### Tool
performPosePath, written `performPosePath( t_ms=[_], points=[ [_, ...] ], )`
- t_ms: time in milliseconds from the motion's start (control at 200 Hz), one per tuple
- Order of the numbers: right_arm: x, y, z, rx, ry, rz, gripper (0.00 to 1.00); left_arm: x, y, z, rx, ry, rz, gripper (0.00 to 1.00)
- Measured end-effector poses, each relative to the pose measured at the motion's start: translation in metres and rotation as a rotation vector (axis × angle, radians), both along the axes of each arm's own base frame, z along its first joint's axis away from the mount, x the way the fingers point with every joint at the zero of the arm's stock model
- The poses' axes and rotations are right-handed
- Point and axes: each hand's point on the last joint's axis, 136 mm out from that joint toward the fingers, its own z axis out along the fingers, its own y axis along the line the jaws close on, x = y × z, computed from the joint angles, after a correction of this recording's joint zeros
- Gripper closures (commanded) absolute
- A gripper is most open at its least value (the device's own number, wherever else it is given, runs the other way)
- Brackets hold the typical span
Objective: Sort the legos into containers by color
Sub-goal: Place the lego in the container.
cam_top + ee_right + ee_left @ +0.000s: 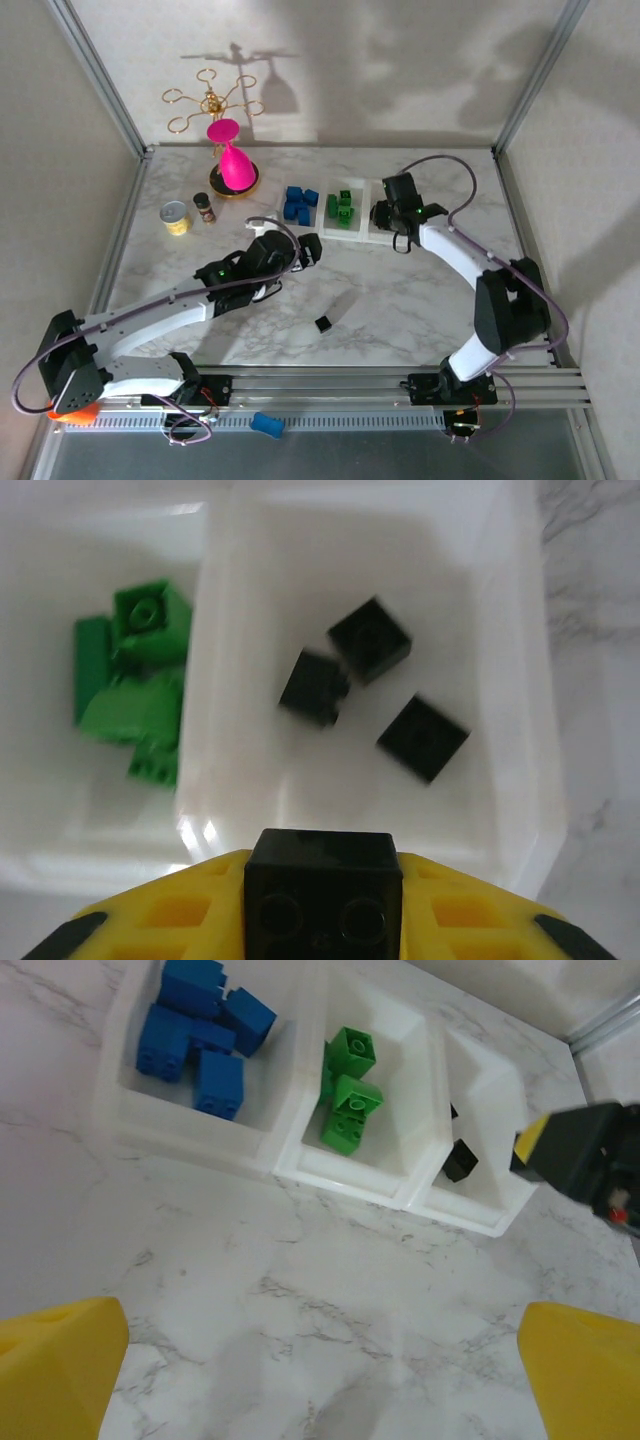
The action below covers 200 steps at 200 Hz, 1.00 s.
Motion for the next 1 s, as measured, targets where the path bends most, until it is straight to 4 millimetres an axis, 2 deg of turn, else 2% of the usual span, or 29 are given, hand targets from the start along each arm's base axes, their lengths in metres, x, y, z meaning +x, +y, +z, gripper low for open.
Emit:
performPosePath(
  t_ms=[195,280,395,621,726,816,906,1001],
  points=[
    [0.044,-0.001,-0.023,-0.029,0.013,-0.013,0.63,0.01,-0.017,-0.005,0.006,0.001,-0.03,0.0],
    [0.058,-0.001,-0.033,-0.043,0.022,-0.01,0.56,0.011,-0.02,-0.008,0.01,0.007,-0.039,0.0],
    [0.061,-0.006,-0.04,-0.055,0.033,-0.013,0.49,0.011,-0.021,-0.008,0.015,0.007,-0.042,0.0],
    [0.061,-0.005,-0.02,-0.041,-0.005,0.001,0.46,0.011,-0.022,-0.008,0.016,0.005,-0.044,0.0],
    [0.051,0.0,0.001,-0.023,-0.041,0.02,0.43,0.01,-0.02,-0.003,0.007,-0.003,-0.044,0.0],
    [0.031,0.017,0.02,-0.005,-0.071,0.069,0.41,0.008,-0.017,0.009,-0.016,-0.022,-0.042,0.0],
    [0.001,0.044,0.029,0.01,-0.079,0.152,0.39,0.003,-0.01,0.021,-0.044,-0.043,-0.035,0.0],
    [-0.037,0.072,0.023,0.014,-0.053,0.255,0.37,-0.004,0.002,0.026,-0.057,-0.054,-0.016,0.0]
  ],
)
